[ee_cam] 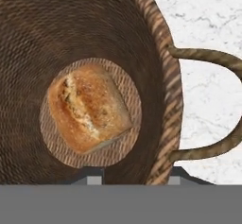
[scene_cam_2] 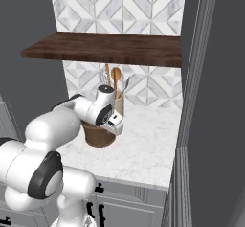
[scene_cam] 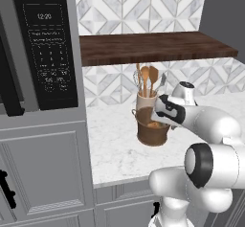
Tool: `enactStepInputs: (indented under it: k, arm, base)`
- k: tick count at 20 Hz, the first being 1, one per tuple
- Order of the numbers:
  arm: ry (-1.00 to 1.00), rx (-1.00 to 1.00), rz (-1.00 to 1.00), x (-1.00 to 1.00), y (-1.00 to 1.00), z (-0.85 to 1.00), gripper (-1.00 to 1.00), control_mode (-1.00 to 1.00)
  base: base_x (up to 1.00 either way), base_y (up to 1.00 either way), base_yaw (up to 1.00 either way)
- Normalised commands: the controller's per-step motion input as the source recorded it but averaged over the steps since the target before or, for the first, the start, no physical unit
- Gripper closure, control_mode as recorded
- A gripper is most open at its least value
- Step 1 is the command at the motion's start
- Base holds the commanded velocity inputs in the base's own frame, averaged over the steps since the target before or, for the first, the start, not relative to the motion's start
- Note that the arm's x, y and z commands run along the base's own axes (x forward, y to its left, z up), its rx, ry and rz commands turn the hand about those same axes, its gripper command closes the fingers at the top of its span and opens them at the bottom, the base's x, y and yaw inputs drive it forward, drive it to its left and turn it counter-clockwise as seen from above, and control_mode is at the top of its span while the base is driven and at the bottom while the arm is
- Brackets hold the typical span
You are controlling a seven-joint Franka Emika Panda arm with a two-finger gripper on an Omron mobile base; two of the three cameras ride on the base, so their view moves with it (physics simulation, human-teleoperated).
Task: Open the cabinet, pick up the bread from the cabinet and place it in the basket. Then move the basket to the dining counter.
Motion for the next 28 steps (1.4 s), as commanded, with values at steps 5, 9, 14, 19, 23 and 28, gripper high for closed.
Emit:
enactStepInputs:
  k: [5,9,14,19,23,28]
  arm:
    - [0.02,0.0,0.0,-0.28,0.0,0.25,1.0,-1.0]
    - [0.01,0.02,-0.01,-0.21,0.0,0.65,1.0,-1.0]
    - [0.08,0.04,-0.08,-0.21,-0.14,0.84,1.0,-1.0]
    - [0.16,0.1,-0.15,-0.26,-0.55,0.72,1.0,-1.0]
    - [0.01,0.05,-0.15,-0.23,-0.1,0.69,1.0,-1.0]
    - [-0.04,0.0,-0.09,-0.39,0.04,0.55,1.0,-1.0]
  base:
    - [0.0,0.0,0.0]
    - [0.0,0.0,0.0]
    - [0.0,0.0,0.0]
    - [0.0,0.0,0.0]
    - [0.0,0.0,0.0]
    - [0.0,0.0,0.0]
